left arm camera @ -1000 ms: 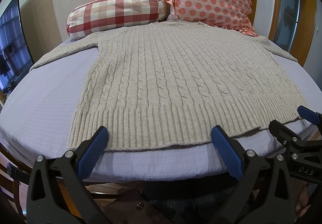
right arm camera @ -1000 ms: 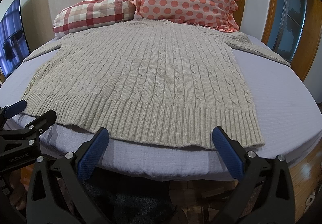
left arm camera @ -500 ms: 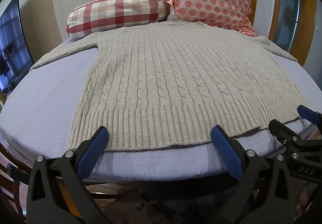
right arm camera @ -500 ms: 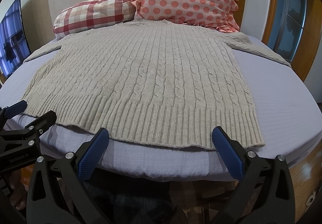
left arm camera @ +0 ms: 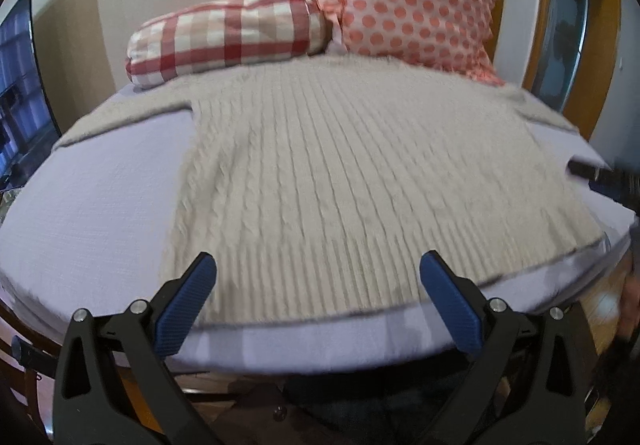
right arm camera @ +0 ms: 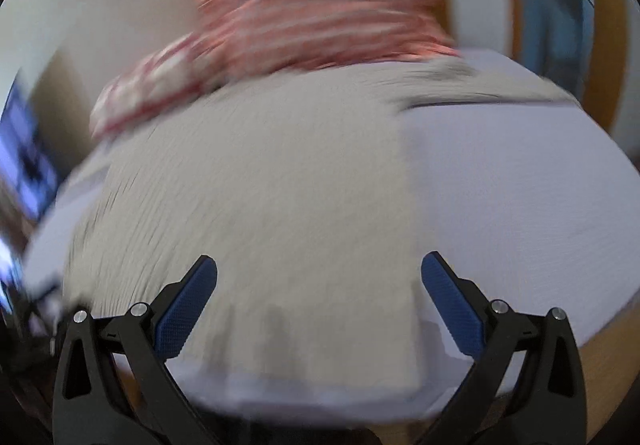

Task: Fold small clothes
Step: 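Grasp the sweater's side edge with the right gripper and fold it inward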

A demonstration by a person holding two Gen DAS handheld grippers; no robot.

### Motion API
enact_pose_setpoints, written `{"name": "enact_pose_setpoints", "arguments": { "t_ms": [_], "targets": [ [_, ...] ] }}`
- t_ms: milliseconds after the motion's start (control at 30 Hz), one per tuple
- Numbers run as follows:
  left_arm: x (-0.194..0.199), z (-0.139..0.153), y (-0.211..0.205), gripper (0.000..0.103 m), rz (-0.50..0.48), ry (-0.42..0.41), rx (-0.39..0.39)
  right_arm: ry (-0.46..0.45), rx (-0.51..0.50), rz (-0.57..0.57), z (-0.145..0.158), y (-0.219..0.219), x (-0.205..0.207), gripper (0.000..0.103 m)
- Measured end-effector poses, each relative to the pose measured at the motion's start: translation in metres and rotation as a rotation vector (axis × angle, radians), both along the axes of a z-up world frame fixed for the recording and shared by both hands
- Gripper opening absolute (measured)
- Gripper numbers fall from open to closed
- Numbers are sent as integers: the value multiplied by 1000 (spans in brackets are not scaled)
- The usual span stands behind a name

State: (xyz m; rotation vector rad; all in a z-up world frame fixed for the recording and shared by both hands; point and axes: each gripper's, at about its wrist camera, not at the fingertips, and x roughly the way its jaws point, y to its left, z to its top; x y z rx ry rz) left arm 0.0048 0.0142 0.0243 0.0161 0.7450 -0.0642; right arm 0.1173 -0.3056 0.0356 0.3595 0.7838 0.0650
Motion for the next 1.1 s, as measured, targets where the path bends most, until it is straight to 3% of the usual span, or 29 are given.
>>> {"name": "enact_pose_setpoints", "arguments": {
  "t_ms": [133,200,233,400,533,767,833,867,900,967,1100],
  "targets": [
    [15,14,9,101,17,-25,-18,32,103,-222,8,-104,55,102],
    [22,17,12,101,23,-34,-29,48,148,-318,4,-148,81,90],
    [27,19,15,101,27,-39,-40,59,186,-365,0,-170,95,88],
    [50,27,25,101,64,-49,-65,126,347,-530,-29,-245,151,59],
    [70,31,39,101,112,-33,-83,131,402,-662,-42,-290,180,54],
    [92,34,60,101,186,-18,-62,45,494,-778,-63,-339,194,45],
    [96,34,64,101,202,-17,-57,36,496,-788,-68,-345,195,33],
    [98,35,66,101,208,-18,-56,39,498,-791,-71,-348,194,18],
    [99,35,67,101,212,-18,-56,33,501,-792,-74,-350,192,10],
    [100,34,71,101,222,-18,-56,22,492,-786,-72,-349,189,10],
    [102,31,80,101,242,-11,-58,-87,276,-671,-20,-311,196,9]
  ]
}}
